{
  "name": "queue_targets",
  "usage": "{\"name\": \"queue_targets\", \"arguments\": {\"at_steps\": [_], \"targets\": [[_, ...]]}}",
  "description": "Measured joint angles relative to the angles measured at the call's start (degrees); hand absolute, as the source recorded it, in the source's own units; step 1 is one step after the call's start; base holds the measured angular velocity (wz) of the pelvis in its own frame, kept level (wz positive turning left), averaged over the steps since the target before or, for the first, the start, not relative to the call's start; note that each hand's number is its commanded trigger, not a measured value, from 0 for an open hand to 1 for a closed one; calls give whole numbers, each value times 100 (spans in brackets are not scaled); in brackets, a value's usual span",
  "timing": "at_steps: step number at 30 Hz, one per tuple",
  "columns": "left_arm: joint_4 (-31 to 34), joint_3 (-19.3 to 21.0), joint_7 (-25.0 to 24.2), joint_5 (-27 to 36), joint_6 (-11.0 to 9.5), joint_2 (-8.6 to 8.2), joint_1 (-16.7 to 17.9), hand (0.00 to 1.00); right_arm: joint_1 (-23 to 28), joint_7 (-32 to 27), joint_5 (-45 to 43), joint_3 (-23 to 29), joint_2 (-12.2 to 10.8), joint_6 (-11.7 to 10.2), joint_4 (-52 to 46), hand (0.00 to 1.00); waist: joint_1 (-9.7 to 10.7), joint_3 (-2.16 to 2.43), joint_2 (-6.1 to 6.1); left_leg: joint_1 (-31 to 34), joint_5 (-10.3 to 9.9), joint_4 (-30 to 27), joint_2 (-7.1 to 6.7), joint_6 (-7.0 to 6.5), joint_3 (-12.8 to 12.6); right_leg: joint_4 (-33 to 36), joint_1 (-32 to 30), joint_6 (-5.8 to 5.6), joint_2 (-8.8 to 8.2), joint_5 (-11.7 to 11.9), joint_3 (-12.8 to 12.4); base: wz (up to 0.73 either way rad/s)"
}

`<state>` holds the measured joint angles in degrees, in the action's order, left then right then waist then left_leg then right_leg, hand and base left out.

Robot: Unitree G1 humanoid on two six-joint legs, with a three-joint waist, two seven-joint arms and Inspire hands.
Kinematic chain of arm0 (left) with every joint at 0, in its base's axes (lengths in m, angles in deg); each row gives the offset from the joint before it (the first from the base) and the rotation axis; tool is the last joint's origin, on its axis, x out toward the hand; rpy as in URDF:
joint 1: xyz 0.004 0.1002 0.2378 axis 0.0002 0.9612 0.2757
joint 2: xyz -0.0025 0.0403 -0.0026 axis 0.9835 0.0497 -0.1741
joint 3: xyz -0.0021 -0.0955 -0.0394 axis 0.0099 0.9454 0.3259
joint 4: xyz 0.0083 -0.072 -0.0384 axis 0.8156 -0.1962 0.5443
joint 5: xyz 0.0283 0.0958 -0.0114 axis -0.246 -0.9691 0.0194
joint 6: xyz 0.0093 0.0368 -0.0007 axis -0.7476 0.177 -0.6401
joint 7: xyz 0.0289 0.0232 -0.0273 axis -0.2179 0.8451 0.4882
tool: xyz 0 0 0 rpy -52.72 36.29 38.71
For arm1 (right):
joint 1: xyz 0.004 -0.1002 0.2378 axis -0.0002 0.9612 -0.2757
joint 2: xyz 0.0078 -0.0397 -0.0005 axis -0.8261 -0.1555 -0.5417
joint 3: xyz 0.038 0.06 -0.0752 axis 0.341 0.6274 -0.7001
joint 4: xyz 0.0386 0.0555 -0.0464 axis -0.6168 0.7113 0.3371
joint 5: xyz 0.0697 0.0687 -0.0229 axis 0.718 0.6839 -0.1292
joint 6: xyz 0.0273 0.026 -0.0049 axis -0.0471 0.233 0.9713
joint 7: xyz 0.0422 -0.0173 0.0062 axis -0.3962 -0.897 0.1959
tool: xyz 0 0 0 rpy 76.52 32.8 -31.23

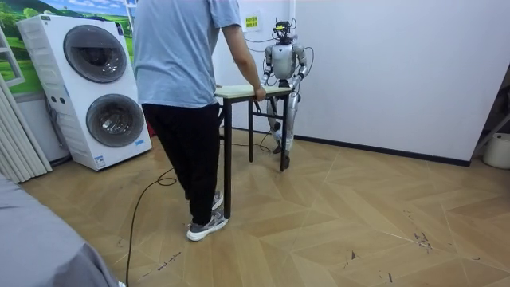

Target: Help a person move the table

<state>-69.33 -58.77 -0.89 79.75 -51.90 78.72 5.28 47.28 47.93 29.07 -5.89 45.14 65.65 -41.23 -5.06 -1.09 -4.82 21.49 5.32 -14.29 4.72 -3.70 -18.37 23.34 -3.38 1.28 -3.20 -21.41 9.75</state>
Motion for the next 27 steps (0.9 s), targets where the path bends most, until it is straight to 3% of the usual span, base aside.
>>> {"name": "queue_targets", "arguments": {"at_steps": [3,4,5,7,8,9,10,11,12,14,17,20,21,23,25,27], "targets": [[-9,-35,-23,-1,0,4,40,100,17,62,4,1,-3,15,66,100,-37,-5,68,2,352,262,245,194,166,-66,-93,238,311,161,108,0],[-31,-32,-23,-2,-1,2,63,100,79,72,-2,-3,1,-17,65,100,-90,13,113,-5,462,350,316,336,199,-46,-143,304,384,198,179,-7],[-41,-60,-23,-1,-1,2,79,100,115,98,-2,-9,19,-39,66,100,-152,17,144,-15,525,387,358,416,204,-52,-168,343,417,220,194,-21],[-41,-122,-54,14,-3,-21,182,100,197,180,9,-54,107,-125,66,100,-287,12,253,-11,636,294,399,627,523,-41,-273,445,396,305,389,-39],[-46,-123,-58,13,-3,-33,206,100,201,180,4,-66,108,-138,68,100,-321,2,255,11,507,96,405,691,552,-55,-272,449,329,328,526,-68],[-51,-110,-92,43,-2,-77,285,100,192,180,-7,-105,118,-142,71,100,-428,-9,278,41,-46,-595,464,784,623,-130,-260,464,244,419,693,-85],[-51,-107,-142,94,-2,-120,397,100,182,175,-34,-162,183,-154,72,100,-488,-9,355,45,-625,-1393,508,755,707,-276,-206,477,233,544,783,-80],[-52,-110,-167,115,-1,-144,442,100,182,175,-47,-206,224,-194,72,100,-478,-14,404,30,-878,-1769,534,762,770,-359,-164,475,232,596,850,-50],[-50,-112,-200,116,9,-175,501,100,175,178,-50,-247,275,-240,68,100,-463,-4,478,-55,-1285,-2333,577,801,790,-403,-167,507,229,683,1065,-17],[-29,-82,-225,113,40,-206,501,100,118,178,-66,-234,274,-262,66,100,-377,-44,569,-275,-1706,-2913,678,829,825,-418,-214,537,230,713,1451,10],[-11,-56,-224,113,145,-233,415,100,78,180,-68,-167,272,-261,26,100,-219,-85,705,-916,-2057,-3207,817,896,849,-274,-410,548,230,743,1663,29],[5,-30,-190,46,155,-252,212,100,-22,180,-82,-81,248,-267,-28,100,-145,-94,882,-1572,-2408,-2663,878,994,946,-28,-834,571,222,877,1756,9],[6,-22,-174,45,154,-256,105,100,-82,180,-95,-64,240,-275,-47,100,-130,-95,954,-1705,-2674,-2161,836,1008,932,27,-1020,570,207,983,1796,0],[15,-17,-125,29,108,-260,-35,100,-156,179,-93,-46,201,-320,-66,100,-111,-87,978,-1709,-2881,-1629,714,976,892,149,-1319,540,79,1107,1825,11],[14,-46,30,31,66,-254,-198,100,-180,176,-91,-18,146,-364,-71,100,19,-83,981,-1725,-2858,-1038,446,883,882,128,-1520,448,-125,1386,1837,29],[6,-96,132,52,1,-252,-264,100,-185,176,-92,-10,125,-392,-70,100,37,-82,971,-1683,-2706,-844,222,575,860,60,-1642,377,-289,1615,1725,5]]}}
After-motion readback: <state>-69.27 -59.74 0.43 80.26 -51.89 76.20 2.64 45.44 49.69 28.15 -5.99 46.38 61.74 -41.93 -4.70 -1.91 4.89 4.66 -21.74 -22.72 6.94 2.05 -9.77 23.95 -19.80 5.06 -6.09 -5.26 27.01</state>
